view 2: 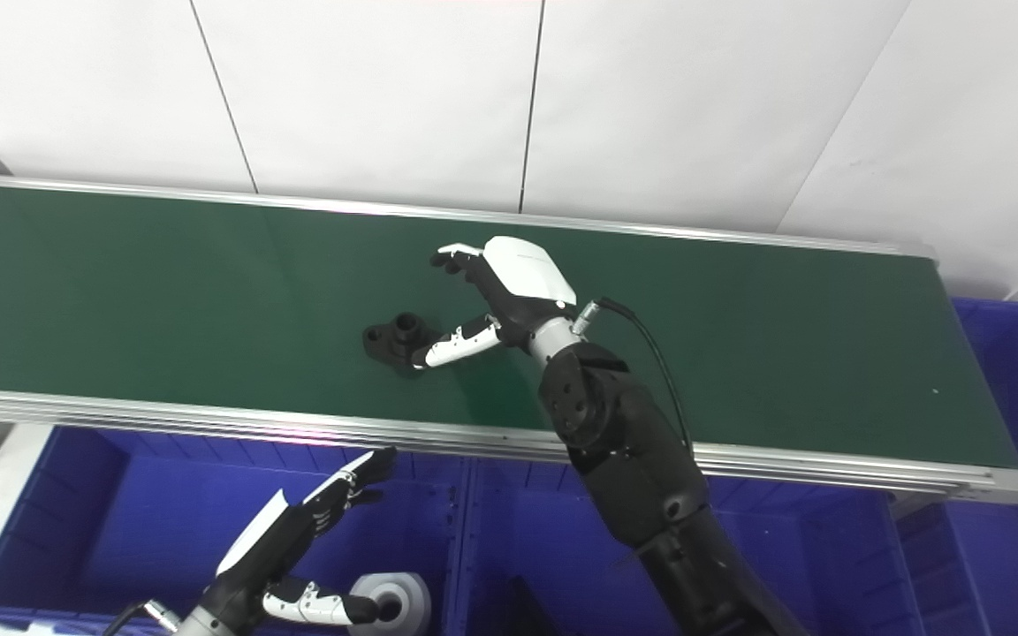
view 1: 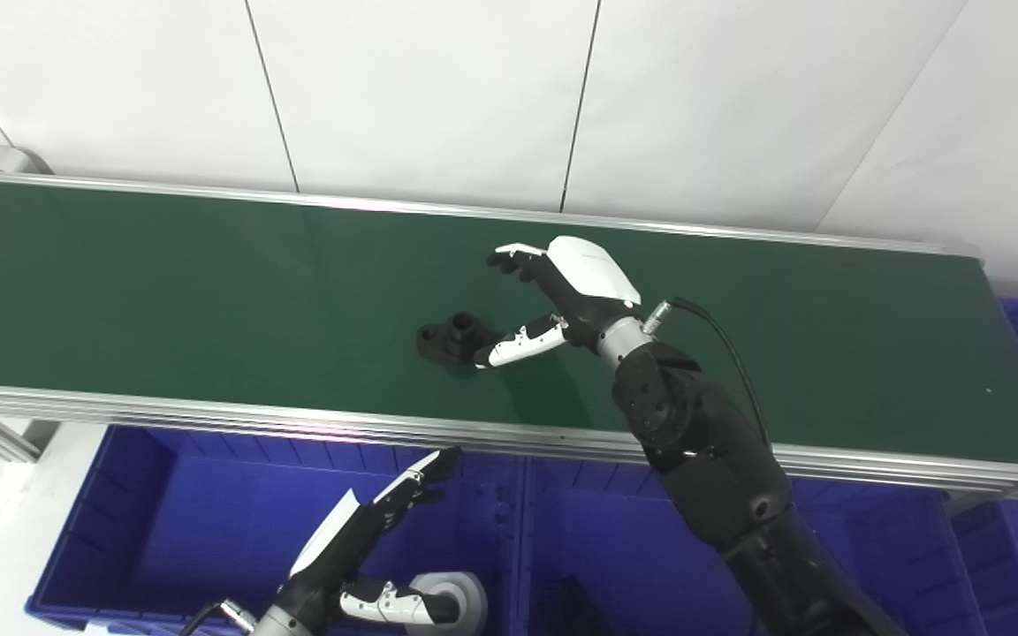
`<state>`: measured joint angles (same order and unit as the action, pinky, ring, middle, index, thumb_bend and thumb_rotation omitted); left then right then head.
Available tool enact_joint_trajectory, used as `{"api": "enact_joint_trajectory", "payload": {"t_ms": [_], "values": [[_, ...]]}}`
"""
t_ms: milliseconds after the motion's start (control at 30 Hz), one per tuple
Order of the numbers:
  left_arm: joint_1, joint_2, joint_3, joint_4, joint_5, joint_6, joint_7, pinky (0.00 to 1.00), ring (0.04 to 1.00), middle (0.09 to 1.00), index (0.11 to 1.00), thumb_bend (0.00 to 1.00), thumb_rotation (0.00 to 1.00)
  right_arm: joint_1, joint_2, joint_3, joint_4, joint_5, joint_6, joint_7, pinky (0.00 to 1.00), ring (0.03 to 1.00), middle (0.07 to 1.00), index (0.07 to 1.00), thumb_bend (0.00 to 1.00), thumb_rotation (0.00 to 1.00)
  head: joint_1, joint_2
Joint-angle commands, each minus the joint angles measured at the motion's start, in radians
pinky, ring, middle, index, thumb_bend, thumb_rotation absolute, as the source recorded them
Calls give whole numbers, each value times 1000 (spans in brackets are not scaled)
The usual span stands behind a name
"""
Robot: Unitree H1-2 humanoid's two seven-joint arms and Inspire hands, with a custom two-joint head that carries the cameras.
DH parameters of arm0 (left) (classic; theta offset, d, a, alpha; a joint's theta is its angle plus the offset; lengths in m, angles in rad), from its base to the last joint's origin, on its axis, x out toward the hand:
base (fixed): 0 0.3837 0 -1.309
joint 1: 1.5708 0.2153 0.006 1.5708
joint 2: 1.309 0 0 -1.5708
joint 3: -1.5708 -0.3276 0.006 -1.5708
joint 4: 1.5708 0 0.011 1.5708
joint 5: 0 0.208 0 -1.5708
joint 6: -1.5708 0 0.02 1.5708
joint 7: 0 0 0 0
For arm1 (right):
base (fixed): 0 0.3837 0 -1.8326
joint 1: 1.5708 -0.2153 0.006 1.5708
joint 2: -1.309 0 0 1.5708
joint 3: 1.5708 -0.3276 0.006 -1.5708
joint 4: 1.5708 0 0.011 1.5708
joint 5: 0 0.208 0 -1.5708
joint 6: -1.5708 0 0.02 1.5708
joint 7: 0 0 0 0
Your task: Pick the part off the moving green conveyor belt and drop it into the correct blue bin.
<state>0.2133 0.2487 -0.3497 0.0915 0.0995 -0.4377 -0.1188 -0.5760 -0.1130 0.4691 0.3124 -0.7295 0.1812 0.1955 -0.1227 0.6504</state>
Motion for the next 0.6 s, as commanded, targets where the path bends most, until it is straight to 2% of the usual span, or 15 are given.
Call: {"api": "enact_joint_trajectory", "payload": {"t_ms": [0,167,300,500,567], "values": [[-12,9,-3,-11,2,-32,22,874,934,955,946,871,550,-43,11,11,-13,-11,-13,-4,712,792,813,819,827,327,1,-1],[-10,7,-8,-12,-8,-32,31,882,937,953,937,878,522,-49,10,47,12,-32,-18,-11,724,797,820,820,828,328,1,3],[-9,13,-17,-17,6,-32,47,876,934,954,945,881,550,-52,8,71,32,-47,-25,-10,728,793,817,823,814,342,3,8],[-7,15,-23,-28,3,-32,54,867,932,955,945,875,549,-32,-22,99,34,-66,-34,-7,711,770,788,784,791,240,-5,20],[-7,14,-24,-30,0,-32,53,862,929,956,945,871,552,-22,-35,104,34,-64,-39,-8,666,732,752,766,775,165,-6,22]]}}
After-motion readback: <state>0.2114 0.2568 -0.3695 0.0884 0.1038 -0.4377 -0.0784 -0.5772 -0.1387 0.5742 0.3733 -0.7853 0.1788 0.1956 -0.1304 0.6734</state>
